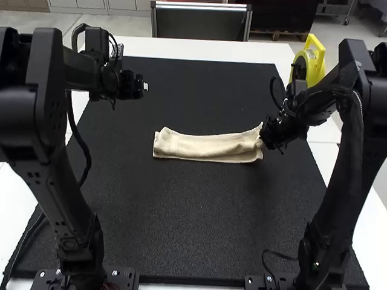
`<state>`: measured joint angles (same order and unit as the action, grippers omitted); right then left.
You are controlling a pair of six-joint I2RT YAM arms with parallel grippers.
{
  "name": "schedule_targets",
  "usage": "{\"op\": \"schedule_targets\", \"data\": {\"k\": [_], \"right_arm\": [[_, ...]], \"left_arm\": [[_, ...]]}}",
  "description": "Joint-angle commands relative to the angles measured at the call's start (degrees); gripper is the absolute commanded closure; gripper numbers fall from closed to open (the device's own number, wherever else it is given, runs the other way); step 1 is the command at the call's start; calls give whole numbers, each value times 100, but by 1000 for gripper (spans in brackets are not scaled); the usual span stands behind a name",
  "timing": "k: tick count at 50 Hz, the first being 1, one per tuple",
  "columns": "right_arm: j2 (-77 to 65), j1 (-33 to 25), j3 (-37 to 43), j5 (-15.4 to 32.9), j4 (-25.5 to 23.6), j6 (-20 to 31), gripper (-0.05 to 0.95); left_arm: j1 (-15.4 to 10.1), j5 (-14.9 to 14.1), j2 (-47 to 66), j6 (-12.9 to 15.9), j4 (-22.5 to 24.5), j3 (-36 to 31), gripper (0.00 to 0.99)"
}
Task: Fold the towel.
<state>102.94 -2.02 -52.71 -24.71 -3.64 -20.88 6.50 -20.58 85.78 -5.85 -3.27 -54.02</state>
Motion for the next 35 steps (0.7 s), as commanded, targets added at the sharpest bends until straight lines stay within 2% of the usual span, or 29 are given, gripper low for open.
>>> {"op": "schedule_targets", "data": {"k": [1,35], "right_arm": [[-274,202,-249,28,-58,-21,921],[-256,1230,-873,-69,-128,-373,923]], "left_arm": [[62,-52,-228,-48,2,58,38],[141,-60,-501,-136,28,225,38]]}}
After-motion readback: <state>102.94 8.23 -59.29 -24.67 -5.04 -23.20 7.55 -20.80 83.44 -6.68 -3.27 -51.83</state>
